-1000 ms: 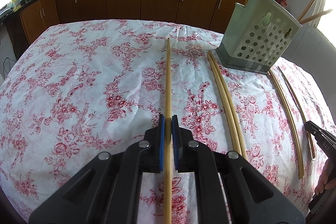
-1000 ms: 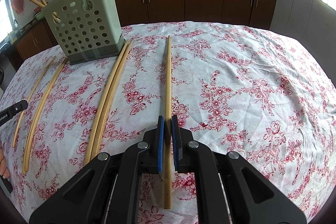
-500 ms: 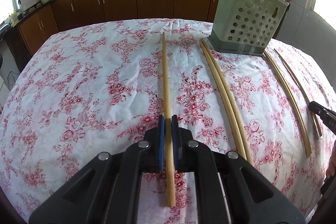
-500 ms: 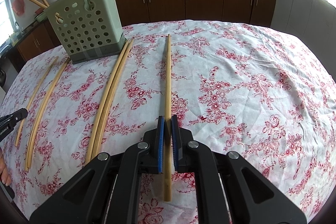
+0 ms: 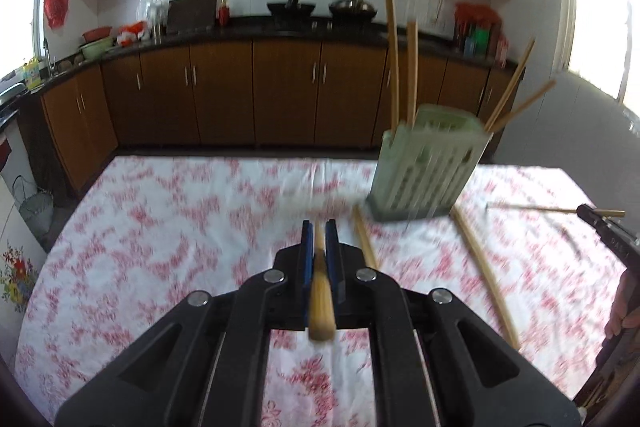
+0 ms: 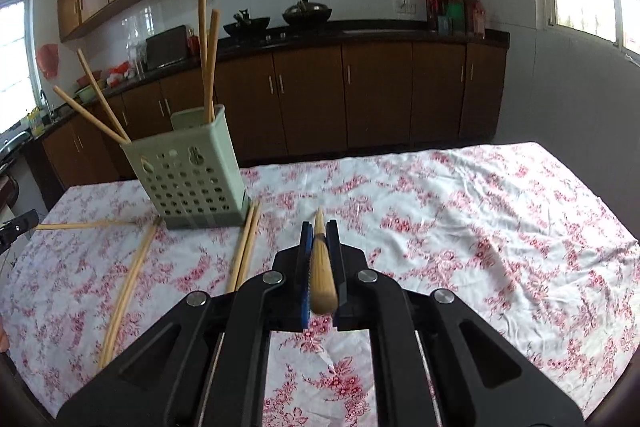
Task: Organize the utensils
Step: 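Lift the left gripper's chopstick over the green holder while the right gripper lifts its chopstick there, then open the left gripper to drop its chopstick into the holder while the right gripper releases its own, then lower the left gripper onto a fourth chopstick and close while the right gripper grasps another, then hold the grasped chopsticks on the cloth with both grippers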
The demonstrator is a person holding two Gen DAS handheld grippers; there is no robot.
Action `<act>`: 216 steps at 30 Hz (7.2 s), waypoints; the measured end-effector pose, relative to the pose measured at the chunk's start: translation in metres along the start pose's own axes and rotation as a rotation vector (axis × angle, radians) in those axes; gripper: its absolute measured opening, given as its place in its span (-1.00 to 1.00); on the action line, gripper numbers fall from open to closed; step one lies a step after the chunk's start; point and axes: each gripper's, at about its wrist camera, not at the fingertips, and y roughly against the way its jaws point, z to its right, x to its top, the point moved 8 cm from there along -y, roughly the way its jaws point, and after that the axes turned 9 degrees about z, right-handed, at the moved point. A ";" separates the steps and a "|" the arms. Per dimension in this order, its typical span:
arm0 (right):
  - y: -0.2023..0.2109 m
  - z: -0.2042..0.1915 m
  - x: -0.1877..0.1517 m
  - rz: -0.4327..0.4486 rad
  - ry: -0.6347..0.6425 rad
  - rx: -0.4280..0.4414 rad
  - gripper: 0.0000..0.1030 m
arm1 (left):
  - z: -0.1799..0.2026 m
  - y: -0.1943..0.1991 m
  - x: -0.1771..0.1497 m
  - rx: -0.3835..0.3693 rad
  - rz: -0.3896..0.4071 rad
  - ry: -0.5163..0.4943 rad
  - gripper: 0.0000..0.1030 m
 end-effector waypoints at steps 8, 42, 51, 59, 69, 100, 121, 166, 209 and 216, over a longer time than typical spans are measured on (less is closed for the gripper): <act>0.009 -0.011 0.033 0.064 -0.017 0.027 -0.85 | 0.007 0.011 0.038 -0.031 0.057 0.009 -0.85; -0.028 -0.110 0.131 0.247 -0.021 0.222 -0.84 | 0.088 -0.033 0.138 -0.160 0.251 -0.004 -0.85; 0.002 -0.097 0.143 0.294 -0.031 0.209 -0.45 | 0.074 -0.016 0.143 -0.155 0.299 0.023 -0.44; 0.026 -0.060 0.107 0.208 -0.038 0.130 -0.37 | 0.043 0.032 0.116 -0.124 0.300 0.049 -0.30; -0.042 -0.061 -0.079 -0.341 -0.025 0.152 -0.71 | 0.006 -0.021 -0.041 -0.022 -0.079 0.041 -0.26; -0.052 -0.053 -0.109 -0.359 0.054 0.046 -0.84 | 0.052 -0.054 -0.132 -0.071 -0.304 -0.056 -0.68; -0.060 -0.027 -0.104 -0.335 0.034 -0.009 -0.84 | -0.025 -0.088 -0.112 0.095 -0.293 0.034 -0.77; -0.061 -0.025 -0.104 -0.330 0.028 -0.002 -0.83 | -0.019 -0.084 -0.113 0.091 -0.291 0.040 -0.76; -0.061 -0.025 -0.103 -0.328 0.024 0.001 -0.83 | -0.019 -0.084 -0.112 0.078 -0.290 0.053 -0.76; -0.054 -0.025 -0.106 -0.330 0.031 0.010 -0.83 | -0.008 -0.073 -0.118 0.057 -0.311 -0.017 -0.76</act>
